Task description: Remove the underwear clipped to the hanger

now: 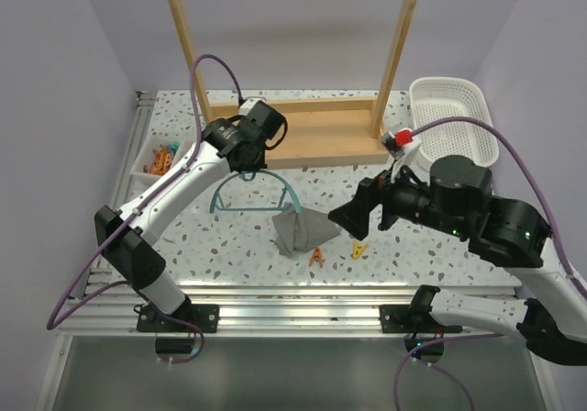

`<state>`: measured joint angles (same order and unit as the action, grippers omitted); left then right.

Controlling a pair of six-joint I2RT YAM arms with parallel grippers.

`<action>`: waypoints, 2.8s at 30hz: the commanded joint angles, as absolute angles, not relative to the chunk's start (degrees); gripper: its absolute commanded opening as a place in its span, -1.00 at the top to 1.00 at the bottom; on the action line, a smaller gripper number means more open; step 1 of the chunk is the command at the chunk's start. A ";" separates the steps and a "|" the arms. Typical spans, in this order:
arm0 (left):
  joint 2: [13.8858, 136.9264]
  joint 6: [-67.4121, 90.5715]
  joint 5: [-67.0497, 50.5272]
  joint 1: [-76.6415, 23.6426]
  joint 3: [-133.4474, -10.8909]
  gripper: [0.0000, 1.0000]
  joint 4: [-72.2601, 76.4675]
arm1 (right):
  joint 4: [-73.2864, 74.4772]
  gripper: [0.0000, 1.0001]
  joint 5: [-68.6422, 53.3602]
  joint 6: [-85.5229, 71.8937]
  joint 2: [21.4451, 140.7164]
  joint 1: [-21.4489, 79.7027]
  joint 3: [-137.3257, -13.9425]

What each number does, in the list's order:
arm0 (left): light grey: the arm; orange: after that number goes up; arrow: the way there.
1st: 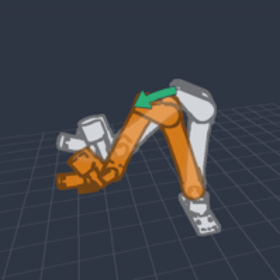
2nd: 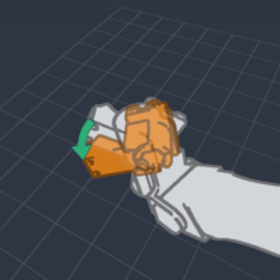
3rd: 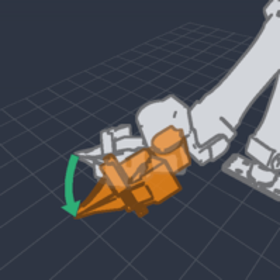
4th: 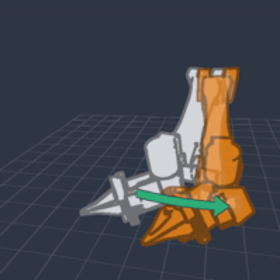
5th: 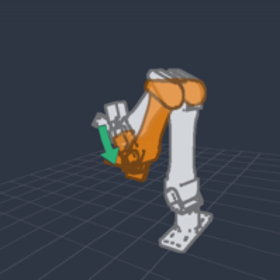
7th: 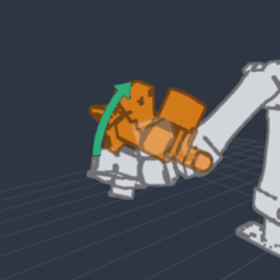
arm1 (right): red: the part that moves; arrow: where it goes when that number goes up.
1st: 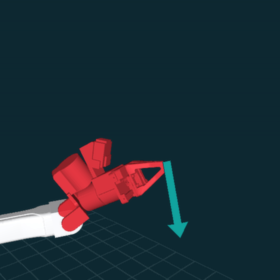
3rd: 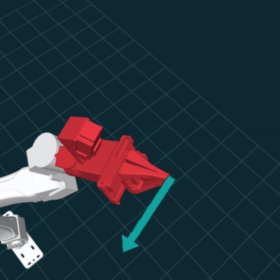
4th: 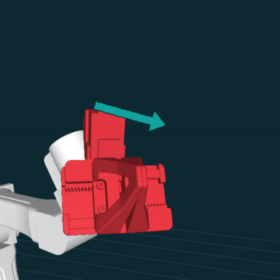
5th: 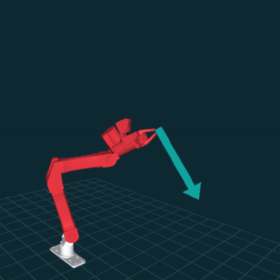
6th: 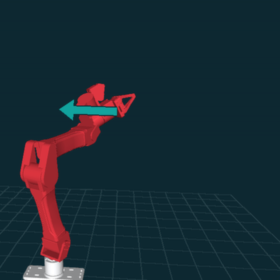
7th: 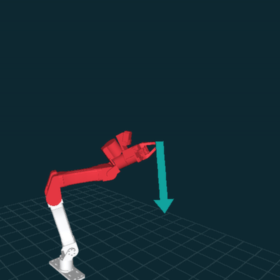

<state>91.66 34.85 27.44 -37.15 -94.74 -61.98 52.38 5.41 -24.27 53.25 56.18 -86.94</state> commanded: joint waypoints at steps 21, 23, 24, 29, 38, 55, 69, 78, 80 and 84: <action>100.28 42.80 37.71 -46.84 -108.55 1.00 -71.28 | 36.22 -0.82 2.28 -34.36 64.51 56.25 -74.01; 100.20 43.07 37.79 -47.02 -108.46 1.00 -71.46 | 33.49 -0.63 2.81 -34.72 65.30 56.25 -73.39; 100.02 43.07 37.97 -46.93 -108.46 1.00 -71.63 | 33.05 -0.53 2.81 -34.80 65.74 56.25 -73.48; 99.23 42.54 38.14 -47.11 -108.63 1.00 -71.63 | 32.61 0.35 1.67 -33.66 68.55 56.25 -74.44; 95.45 40.87 40.24 -47.02 -108.02 0.08 -69.96 | 35.86 1.00 -0.09 -30.85 66.45 56.16 -73.83; 69.00 42.54 32.08 -37.00 -102.75 -1.00 -50.19 | 39.55 1.00 17.51 -18.37 63.27 46.78 -83.38; 58.36 44.03 19.78 -37.00 -80.69 -1.00 -40.17 | 21.36 1.00 10.55 -9.14 73.99 29.10 -102.20; 54.05 45.44 17.84 -37.09 -70.93 -1.00 -39.20 | 21.25 1.00 7.91 -11.68 82.24 23.38 -111.34; 54.05 45.70 17.58 -37.09 -70.23 -1.00 -39.46 | 23.46 1.00 7.91 -11.78 84.45 22.24 -115.57; 54.75 45.79 17.40 -37.00 -70.57 -1.00 -39.73 | 23.30 1.00 6.16 -12.57 87.18 21.27 -116.11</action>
